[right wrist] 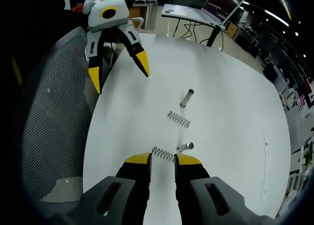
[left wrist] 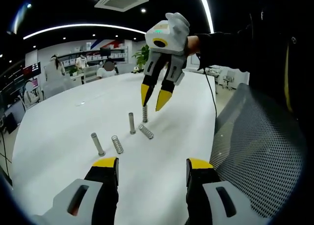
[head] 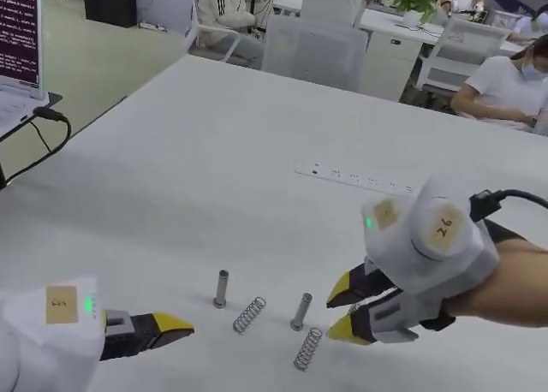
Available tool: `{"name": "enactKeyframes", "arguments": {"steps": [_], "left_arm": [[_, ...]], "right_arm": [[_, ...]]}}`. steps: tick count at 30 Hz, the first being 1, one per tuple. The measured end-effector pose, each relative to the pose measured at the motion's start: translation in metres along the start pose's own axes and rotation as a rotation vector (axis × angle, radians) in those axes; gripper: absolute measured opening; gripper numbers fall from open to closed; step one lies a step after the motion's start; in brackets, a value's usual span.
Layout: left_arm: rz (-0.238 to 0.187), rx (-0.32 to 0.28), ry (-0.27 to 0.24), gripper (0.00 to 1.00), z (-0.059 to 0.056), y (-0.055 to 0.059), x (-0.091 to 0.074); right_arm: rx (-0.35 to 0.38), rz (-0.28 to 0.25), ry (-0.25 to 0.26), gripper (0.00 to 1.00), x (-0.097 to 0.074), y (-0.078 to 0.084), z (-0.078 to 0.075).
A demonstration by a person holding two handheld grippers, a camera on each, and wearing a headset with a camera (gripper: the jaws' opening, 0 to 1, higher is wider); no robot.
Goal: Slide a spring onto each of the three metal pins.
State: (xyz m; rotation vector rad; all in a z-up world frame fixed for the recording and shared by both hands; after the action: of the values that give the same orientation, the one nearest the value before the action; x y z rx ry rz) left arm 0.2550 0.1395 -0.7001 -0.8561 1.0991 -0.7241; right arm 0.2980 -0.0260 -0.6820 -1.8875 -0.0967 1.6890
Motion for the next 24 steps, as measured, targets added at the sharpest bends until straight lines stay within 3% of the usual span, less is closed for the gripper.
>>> {"name": "enactKeyframes", "arguments": {"steps": [12,24], "left_arm": [[0.005,0.008,-0.005,0.49,0.000,-0.001,-0.001],[0.007,0.008,0.002,0.48,-0.001,0.000,-0.001]], "right_arm": [[-0.053,0.082,-0.018,0.17,0.024,0.014,-0.003],[0.000,0.110,-0.032,0.21,0.041,0.016,-0.015]]}}
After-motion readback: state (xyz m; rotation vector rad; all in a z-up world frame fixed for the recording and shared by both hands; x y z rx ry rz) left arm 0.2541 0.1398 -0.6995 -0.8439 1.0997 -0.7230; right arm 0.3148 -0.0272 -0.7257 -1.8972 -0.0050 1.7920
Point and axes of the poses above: the centre of the closed fingertips' face, and the gripper's own axes: x roughly forward along the fingers, z roughly to its left, y roughly out of its underside, the point moved 5 cm from there along -x, roughly backward along the fingers, and after that the axes turned 14 degrees about x, right-handed, at the moved point
